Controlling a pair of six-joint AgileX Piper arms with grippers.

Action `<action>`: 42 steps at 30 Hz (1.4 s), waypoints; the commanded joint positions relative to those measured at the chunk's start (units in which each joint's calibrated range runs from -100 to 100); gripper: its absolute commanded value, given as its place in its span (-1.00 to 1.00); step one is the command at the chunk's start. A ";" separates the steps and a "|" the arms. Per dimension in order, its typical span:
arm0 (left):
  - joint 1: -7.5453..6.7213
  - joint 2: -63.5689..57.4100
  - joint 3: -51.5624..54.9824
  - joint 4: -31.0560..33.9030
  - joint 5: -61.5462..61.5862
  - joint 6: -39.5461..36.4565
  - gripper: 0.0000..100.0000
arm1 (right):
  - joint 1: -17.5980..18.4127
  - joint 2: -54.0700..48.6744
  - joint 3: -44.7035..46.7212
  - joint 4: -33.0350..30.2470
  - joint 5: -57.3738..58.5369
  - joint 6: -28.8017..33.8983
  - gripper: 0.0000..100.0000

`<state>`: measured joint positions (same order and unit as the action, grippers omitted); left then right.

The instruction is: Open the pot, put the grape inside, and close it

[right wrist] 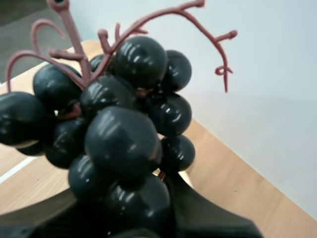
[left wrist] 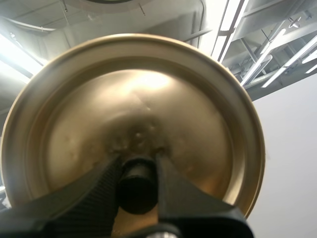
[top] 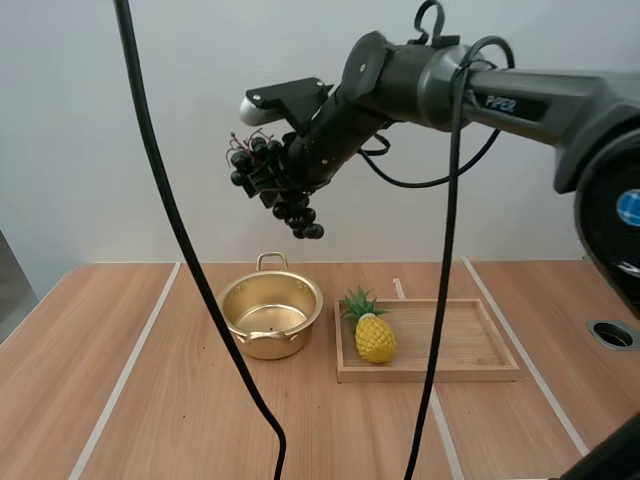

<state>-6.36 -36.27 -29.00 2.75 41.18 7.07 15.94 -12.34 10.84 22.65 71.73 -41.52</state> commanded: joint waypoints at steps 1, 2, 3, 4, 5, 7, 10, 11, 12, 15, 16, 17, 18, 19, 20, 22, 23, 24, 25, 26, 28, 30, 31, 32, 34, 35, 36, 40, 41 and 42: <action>-0.13 -0.05 -0.38 0.09 -2.78 -0.26 -1.00 | 1.40 2.39 -0.48 -0.27 -4.07 0.19 -1.00; -0.13 -0.05 -0.38 0.09 -2.78 -0.26 -1.00 | 1.70 3.49 -0.48 -0.34 -5.31 0.19 -1.00; -0.13 -0.05 -0.38 0.09 -2.78 -0.26 -1.00 | 1.94 4.58 -0.48 -0.34 -6.58 0.19 -1.00; -0.13 -0.05 -0.38 0.09 -2.78 -0.26 -1.00 | 2.24 5.70 -0.48 -0.34 -7.65 0.19 -1.00; -0.13 -0.05 -0.38 0.09 -2.78 -0.26 -1.00 | 2.35 6.84 -0.48 -0.34 -8.12 -0.01 -1.00; -0.13 -0.05 -0.38 0.09 -2.78 -0.26 -1.00 | 2.67 9.16 -0.48 -0.34 -9.03 -0.34 -1.00; -0.13 -0.05 -0.38 0.09 -2.78 -0.26 -1.00 | 2.67 12.24 -0.48 -0.34 -9.03 -0.43 -1.00; -0.13 -0.05 -0.38 0.09 -2.78 -0.26 -1.00 | 2.67 13.29 -0.48 -0.61 -9.03 -0.43 -1.00; -0.13 -0.05 -0.38 0.09 -2.78 -0.26 -1.00 | 2.67 14.10 -0.48 -0.75 -9.03 -0.57 -1.00; -0.13 -0.05 -0.38 0.09 -2.78 -0.26 -1.00 | 2.67 16.99 -0.48 -0.26 -9.22 -1.04 -1.00; -0.13 -0.05 -0.38 0.09 -2.78 -0.26 -1.00 | 2.67 17.81 -0.48 -0.26 -9.22 -1.27 -1.00; -0.13 -0.05 -0.38 0.09 -2.78 -0.26 -1.00 | 2.67 18.28 -0.48 -0.26 -9.22 -1.36 -1.00; -0.13 -0.05 -0.38 0.09 -2.78 -0.26 -1.00 | 2.67 19.16 -0.48 -0.39 -9.22 -1.36 -1.00; -0.13 -0.05 -0.38 0.09 -2.78 -0.26 -1.00 | 2.67 19.71 -0.48 -0.52 -9.22 -1.49 -1.00; -0.13 -0.05 -0.38 0.09 -2.78 -0.26 -1.00 | 2.67 20.06 -0.14 -0.52 -9.44 -1.81 -1.00; -0.13 -0.05 -0.38 0.26 -2.77 -0.26 -1.00 | 2.67 20.26 1.26 -0.52 -11.14 -2.17 -1.00; -0.13 -0.05 -0.38 0.40 -2.77 -0.26 -1.00 | 2.67 20.26 2.26 -0.52 -12.40 -2.62 -1.00; -0.13 -0.05 -0.38 0.67 -2.77 -0.26 -1.00 | 2.67 20.26 3.21 -0.52 -13.21 -3.05 -1.00; -0.13 -0.05 -0.38 0.98 -2.77 -0.26 -1.00 | 2.67 20.26 4.09 -0.67 -13.66 -3.27 -1.00; -0.13 -0.05 -0.38 0.98 -2.77 -0.26 -1.00 | 2.67 20.26 4.93 -0.80 -14.26 -3.39 -1.00; -0.13 -0.05 -0.38 0.98 -2.77 -0.26 -1.00 | 2.67 20.26 6.22 -0.80 -14.98 -3.97 -1.00; -0.13 -0.05 -0.38 0.98 -2.77 -0.26 -1.00 | 2.67 20.26 7.34 -0.80 -15.14 -4.30 -1.00; -0.13 -0.05 -0.38 0.98 -2.77 -0.26 -1.00 | 2.67 20.26 7.69 -0.80 -15.16 -4.30 -1.00; -0.13 -0.05 -0.38 0.98 -2.77 -0.26 -1.00 | 2.67 20.26 8.06 -0.80 -15.16 -4.39 -1.00; -0.13 -0.05 -0.38 0.98 -2.77 -0.26 -1.00 | 2.67 20.26 8.54 -0.80 -15.08 -4.38 -1.00; -0.13 -0.05 -0.38 0.98 -2.77 -0.26 -1.00 | 2.67 20.26 8.83 -0.93 -14.85 -4.38 -1.00; -0.13 -0.05 -0.38 0.98 -2.77 -0.26 -1.00 | 2.67 20.26 8.98 -1.20 -14.85 -4.38 -1.00; -0.13 -0.05 -0.38 1.79 -2.77 -0.26 -1.00 | 2.44 20.26 10.10 -2.61 -15.24 -4.38 -1.00; -0.13 -0.05 -0.38 2.16 -2.77 -0.26 -1.00 | 2.37 20.26 10.46 -3.30 -15.24 -4.38 -1.00; -0.13 -0.05 -0.38 2.25 -2.77 -0.26 -1.00 | 2.36 20.26 11.18 -3.41 -15.64 -4.38 -1.00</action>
<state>-6.36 -36.27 -29.00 3.71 41.18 7.07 18.60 8.45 20.68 21.29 54.60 -45.42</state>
